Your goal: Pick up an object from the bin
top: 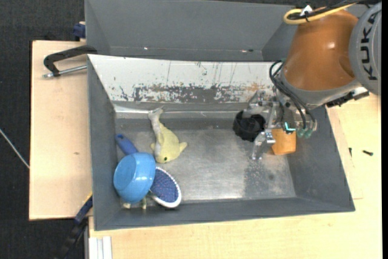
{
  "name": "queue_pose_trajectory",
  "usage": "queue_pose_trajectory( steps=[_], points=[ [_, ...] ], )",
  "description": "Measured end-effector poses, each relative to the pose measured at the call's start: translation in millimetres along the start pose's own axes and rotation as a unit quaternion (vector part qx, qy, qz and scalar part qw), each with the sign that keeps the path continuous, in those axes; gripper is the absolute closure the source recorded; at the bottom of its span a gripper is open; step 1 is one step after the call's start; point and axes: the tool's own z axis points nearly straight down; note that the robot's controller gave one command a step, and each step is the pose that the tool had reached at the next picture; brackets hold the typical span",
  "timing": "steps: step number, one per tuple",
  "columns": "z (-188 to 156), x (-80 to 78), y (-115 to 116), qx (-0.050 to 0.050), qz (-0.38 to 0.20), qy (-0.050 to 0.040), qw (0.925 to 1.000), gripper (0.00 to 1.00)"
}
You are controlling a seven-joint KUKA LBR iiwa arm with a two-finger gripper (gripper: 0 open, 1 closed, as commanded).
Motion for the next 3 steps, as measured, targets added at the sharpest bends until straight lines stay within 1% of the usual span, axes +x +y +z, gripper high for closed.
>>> queue_pose_trajectory(
  steps=[1,2,3],
  points=[
    [104,-15.5,-56,0.001,-0.026,-0.0097,0.9996,0.00],
    [104,-16.5,-56,0.001,-0.027,-0.0105,0.9996,1.00],
    [-74,-14.3,-59,0.002,-0.043,-0.0113,0.9990,1.00]
  ],
)
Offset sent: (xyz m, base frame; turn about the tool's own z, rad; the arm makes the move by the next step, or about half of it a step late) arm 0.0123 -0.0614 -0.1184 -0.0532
